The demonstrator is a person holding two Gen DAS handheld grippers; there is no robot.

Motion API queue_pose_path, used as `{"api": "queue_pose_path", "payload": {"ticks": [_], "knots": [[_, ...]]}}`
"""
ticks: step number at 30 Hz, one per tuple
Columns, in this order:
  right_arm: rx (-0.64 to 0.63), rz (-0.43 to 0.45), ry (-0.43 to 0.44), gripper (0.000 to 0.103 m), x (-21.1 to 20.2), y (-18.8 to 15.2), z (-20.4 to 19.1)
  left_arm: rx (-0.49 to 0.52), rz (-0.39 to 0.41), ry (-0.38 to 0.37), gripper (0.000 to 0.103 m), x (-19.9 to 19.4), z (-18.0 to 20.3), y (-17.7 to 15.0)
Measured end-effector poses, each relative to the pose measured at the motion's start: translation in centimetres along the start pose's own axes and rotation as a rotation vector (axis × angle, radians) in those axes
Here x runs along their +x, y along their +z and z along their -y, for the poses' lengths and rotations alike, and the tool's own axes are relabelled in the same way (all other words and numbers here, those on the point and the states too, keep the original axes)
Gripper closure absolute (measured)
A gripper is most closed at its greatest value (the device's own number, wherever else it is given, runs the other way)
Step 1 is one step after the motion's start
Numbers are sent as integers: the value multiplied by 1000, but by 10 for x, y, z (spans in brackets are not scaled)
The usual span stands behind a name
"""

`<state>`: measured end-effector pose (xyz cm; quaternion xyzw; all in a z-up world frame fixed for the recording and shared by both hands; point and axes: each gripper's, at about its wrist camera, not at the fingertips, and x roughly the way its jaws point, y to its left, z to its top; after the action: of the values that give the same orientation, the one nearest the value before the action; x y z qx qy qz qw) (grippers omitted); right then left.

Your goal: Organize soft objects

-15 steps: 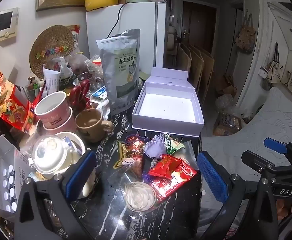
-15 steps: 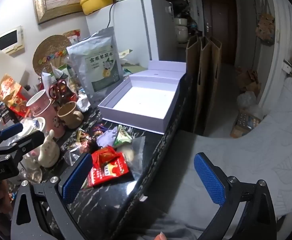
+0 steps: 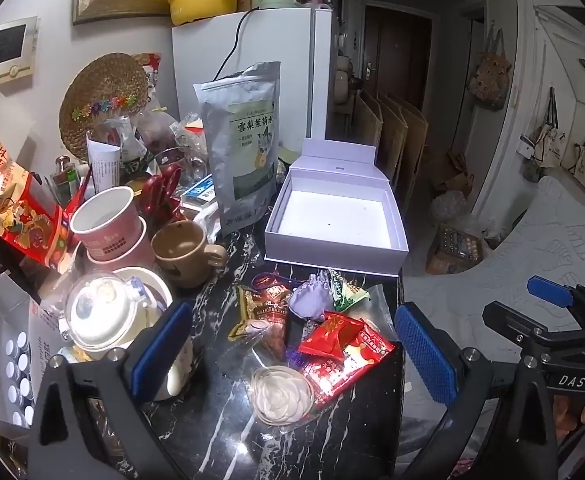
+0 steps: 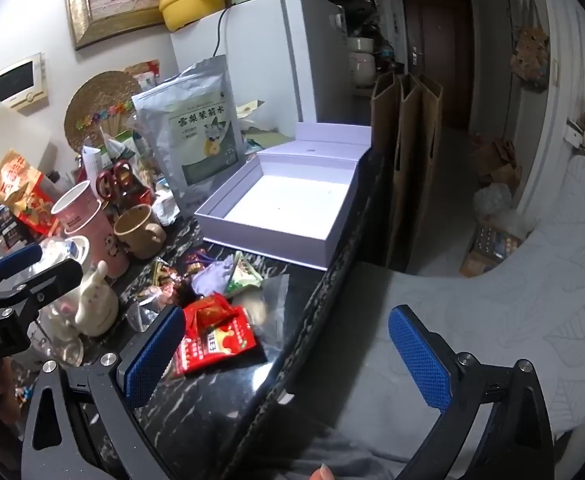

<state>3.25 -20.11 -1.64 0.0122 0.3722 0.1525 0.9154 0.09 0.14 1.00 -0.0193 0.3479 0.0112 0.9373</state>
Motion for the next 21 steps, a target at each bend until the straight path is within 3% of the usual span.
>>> {"api": "queue_pose_path", "payload": {"ticks": [21], "knots": [[-4,-2,-3,0,2,0,0,-5,7,-4,0,0,-2,-2]]}}
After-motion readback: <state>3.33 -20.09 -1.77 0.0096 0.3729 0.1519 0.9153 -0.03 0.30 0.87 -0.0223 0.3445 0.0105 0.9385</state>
